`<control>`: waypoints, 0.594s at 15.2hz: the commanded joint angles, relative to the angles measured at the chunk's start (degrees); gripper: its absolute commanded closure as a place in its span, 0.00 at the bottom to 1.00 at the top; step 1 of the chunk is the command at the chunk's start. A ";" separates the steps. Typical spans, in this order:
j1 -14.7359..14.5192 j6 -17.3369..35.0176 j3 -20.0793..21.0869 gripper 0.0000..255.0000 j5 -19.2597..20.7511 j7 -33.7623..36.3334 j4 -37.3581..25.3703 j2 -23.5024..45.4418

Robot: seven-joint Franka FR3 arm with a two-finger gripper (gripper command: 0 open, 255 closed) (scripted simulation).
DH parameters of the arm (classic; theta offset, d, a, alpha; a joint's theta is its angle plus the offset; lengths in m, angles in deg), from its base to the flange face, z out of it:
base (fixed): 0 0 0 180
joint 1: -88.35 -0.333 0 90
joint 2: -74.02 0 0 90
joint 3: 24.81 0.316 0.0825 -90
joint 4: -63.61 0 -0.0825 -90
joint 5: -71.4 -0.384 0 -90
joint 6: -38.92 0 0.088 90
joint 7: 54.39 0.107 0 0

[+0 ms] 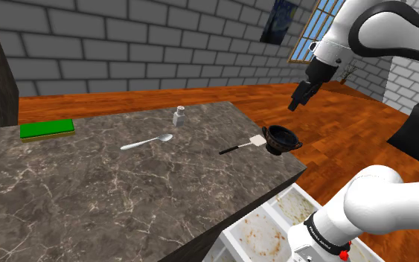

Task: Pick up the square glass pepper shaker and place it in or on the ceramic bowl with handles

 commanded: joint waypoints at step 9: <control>-2.81 9.22 2.48 0.00 -2.81 2.52 -5.96 17.07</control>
